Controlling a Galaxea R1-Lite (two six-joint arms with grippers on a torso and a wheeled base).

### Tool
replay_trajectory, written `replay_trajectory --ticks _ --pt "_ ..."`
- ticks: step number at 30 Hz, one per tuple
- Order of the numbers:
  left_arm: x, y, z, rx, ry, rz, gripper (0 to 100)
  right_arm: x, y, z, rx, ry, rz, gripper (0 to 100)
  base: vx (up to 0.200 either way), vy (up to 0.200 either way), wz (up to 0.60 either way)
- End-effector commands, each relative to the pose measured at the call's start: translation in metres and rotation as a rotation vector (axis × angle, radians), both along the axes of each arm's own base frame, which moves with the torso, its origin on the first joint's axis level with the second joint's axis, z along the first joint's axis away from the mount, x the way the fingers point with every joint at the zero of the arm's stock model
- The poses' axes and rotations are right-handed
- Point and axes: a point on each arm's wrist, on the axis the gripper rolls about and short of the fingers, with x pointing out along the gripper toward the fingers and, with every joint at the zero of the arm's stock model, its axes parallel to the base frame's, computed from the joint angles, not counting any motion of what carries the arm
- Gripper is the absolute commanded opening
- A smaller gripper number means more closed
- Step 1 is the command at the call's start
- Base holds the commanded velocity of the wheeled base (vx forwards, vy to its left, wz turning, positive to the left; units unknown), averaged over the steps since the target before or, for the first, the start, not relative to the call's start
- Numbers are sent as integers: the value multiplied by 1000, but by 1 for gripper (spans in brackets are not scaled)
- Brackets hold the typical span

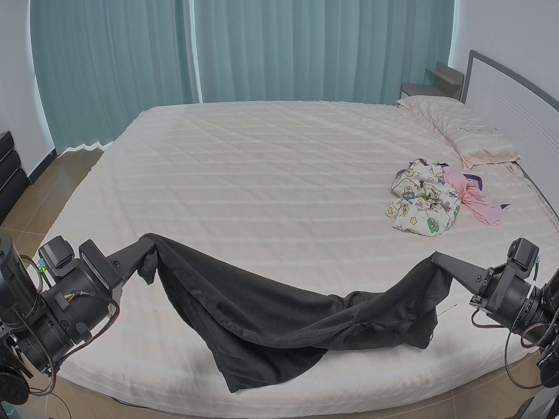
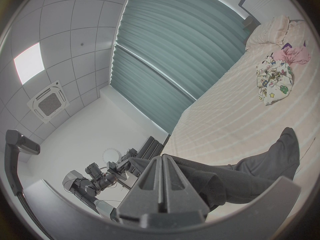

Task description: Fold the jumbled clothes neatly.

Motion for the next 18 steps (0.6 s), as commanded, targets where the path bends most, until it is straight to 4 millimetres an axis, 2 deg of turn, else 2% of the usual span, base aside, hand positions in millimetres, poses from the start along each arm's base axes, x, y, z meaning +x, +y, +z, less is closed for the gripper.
replay_trajectory --ticks 1,7,18 --pt "1 -2 -3 8 16 -11 0 -2 -2 0 1 -4 0 0 -200 0 0" --pt "0 -2 -2 5 11 -11 0 -11 -4 2 2 -22 19 0 -200 0 0" --pt "-9 0 10 -29 -47 -29 0 -46 -17 30 65 -212 141 0 -200 0 0"
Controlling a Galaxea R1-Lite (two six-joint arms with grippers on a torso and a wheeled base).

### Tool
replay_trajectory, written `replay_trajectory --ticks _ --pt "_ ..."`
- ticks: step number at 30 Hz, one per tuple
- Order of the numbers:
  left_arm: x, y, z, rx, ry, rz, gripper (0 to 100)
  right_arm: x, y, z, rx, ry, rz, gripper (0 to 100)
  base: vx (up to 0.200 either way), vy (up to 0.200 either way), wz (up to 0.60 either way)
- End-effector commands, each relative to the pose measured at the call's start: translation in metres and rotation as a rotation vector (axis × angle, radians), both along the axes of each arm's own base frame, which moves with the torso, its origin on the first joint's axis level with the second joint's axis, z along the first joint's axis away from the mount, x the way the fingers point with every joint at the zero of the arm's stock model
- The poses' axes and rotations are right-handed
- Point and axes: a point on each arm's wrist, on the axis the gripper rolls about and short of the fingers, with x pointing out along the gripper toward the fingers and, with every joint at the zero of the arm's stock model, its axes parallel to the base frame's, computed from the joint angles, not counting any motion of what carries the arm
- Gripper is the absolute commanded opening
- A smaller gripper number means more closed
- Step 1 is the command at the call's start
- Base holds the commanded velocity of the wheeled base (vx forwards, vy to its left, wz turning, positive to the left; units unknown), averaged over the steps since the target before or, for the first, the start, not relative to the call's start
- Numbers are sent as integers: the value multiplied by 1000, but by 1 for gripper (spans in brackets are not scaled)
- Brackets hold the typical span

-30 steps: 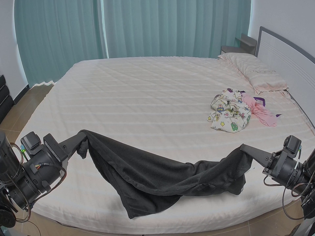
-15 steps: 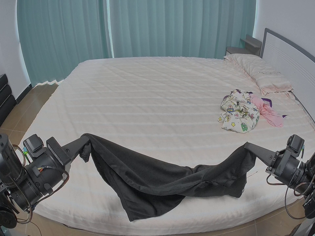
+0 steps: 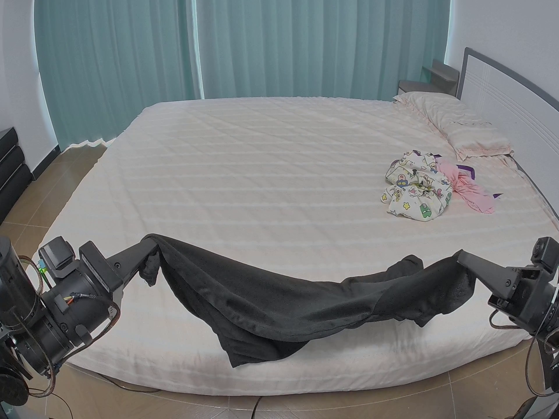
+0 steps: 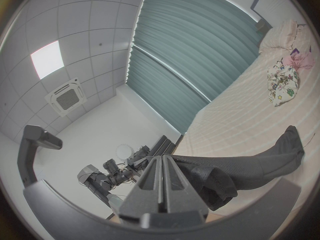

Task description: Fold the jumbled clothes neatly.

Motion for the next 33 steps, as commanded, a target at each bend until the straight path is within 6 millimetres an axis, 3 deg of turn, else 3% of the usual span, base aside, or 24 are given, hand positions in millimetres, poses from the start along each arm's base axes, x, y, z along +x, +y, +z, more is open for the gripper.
replay_trajectory --ticks 1,8,11,13,16,20,28,33 --pt "-8 3 10 -30 -46 -19 0 -21 -9 14 37 -100 42 0 -200 0 0" --pt "-28 10 34 -87 -133 -46 0 -42 -18 36 95 -251 74 0 -200 0 0" --pt "-38 17 50 -105 -158 -52 0 -50 -22 54 145 -303 84 0 0 0 0" --pt "-48 23 61 -117 -176 -60 0 -50 -23 76 179 -288 83 0 0 0 0" --pt "-48 24 62 -103 -154 -57 0 -42 -25 109 212 -252 51 0 0 0 0" --pt "-45 22 56 -83 -125 -51 0 -25 -28 131 212 -140 -10 0 0 0 0" --pt "-28 11 41 -32 -43 -40 0 49 -34 127 178 -63 -168 0 0 0 0" --pt "-15 3 25 18 36 -37 0 81 -32 113 156 -4 -190 0 0 0 0"
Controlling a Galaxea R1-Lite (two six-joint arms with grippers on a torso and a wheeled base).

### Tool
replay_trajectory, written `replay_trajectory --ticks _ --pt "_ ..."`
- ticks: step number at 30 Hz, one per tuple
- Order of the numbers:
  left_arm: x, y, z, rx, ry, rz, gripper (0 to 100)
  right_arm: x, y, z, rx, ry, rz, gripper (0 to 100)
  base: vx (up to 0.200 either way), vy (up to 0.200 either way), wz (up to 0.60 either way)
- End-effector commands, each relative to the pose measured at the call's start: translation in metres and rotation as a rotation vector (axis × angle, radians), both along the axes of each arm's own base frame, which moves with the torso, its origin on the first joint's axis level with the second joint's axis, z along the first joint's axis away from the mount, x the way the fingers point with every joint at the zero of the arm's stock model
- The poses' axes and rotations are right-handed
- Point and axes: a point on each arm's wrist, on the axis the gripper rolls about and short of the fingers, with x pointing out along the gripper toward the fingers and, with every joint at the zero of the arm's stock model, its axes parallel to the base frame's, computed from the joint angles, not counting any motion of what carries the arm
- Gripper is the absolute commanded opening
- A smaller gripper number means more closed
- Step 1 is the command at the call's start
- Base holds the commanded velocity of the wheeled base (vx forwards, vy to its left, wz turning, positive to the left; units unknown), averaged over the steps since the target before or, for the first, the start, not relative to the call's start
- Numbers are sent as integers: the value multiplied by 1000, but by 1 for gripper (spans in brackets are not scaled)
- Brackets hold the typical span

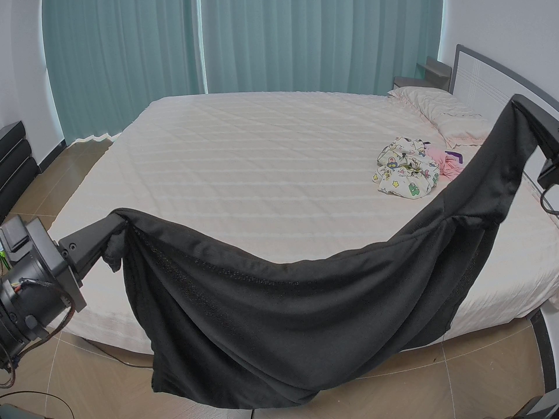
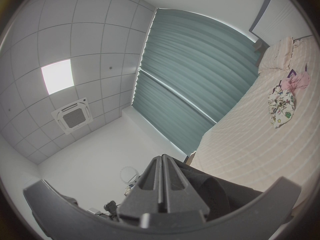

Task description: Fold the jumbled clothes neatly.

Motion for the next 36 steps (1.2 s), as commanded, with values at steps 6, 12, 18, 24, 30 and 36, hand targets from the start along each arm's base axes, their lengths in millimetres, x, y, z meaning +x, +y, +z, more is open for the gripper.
replay_trajectory --ticks 6,12,18,24,30,36 --pt "31 -17 -30 72 169 23 0 84 -1 -19 -5 96 -83 0 0 0 0" --pt "45 -25 -35 85 182 28 0 107 -1 -29 -14 133 -103 0 33 0 0" --pt "61 -27 -33 66 165 57 0 117 -1 -28 -20 122 -122 0 200 0 0" --pt "91 -30 -36 91 187 109 0 128 -3 -20 -14 95 -131 0 200 0 0" --pt "113 -37 -37 121 190 124 0 145 -2 -30 -22 128 -142 0 200 0 0" --pt "133 -43 -49 142 229 136 0 169 -4 -48 -42 168 -190 0 200 0 0"
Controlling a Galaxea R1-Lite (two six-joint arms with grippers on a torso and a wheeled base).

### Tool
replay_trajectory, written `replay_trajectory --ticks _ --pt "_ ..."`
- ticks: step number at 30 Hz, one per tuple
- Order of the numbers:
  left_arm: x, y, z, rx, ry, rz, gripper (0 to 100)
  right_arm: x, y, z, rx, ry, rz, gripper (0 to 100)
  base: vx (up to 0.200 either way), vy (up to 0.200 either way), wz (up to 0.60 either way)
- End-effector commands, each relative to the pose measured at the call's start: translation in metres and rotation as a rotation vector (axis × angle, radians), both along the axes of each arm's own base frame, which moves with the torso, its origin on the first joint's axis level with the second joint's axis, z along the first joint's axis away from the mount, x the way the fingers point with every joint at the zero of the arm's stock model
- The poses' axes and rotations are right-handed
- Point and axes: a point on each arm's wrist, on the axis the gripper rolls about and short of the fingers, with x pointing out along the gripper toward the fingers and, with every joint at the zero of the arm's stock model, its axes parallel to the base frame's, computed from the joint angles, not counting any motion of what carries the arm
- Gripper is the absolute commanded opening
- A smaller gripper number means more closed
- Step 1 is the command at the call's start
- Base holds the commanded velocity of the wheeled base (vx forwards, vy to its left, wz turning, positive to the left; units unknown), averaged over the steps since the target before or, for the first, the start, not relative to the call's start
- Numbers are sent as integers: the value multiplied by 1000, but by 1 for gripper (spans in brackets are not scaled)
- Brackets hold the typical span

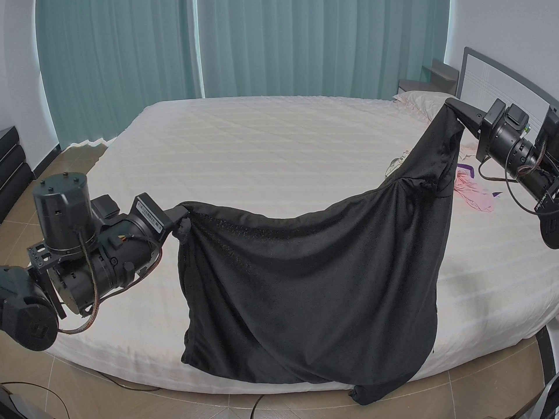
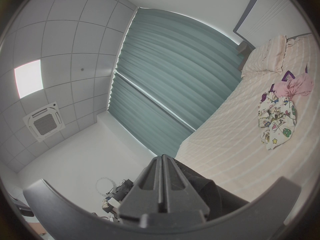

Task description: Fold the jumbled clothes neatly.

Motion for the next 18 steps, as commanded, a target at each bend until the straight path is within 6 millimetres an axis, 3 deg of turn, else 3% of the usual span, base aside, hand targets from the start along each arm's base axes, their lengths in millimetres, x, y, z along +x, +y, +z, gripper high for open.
replay_trajectory --ticks 1,8,14,18 --pt "22 -7 -15 25 49 13 0 24 0 -21 -17 56 -34 0 200 0 0" --pt "43 -12 -19 27 58 31 0 43 1 -43 -56 114 -112 0 200 0 0" --pt "67 -11 -40 51 113 66 0 58 12 -51 -64 121 -155 0 200 0 0" --pt "75 -10 -55 69 152 79 0 66 22 -53 -60 115 -166 0 0 0 0"
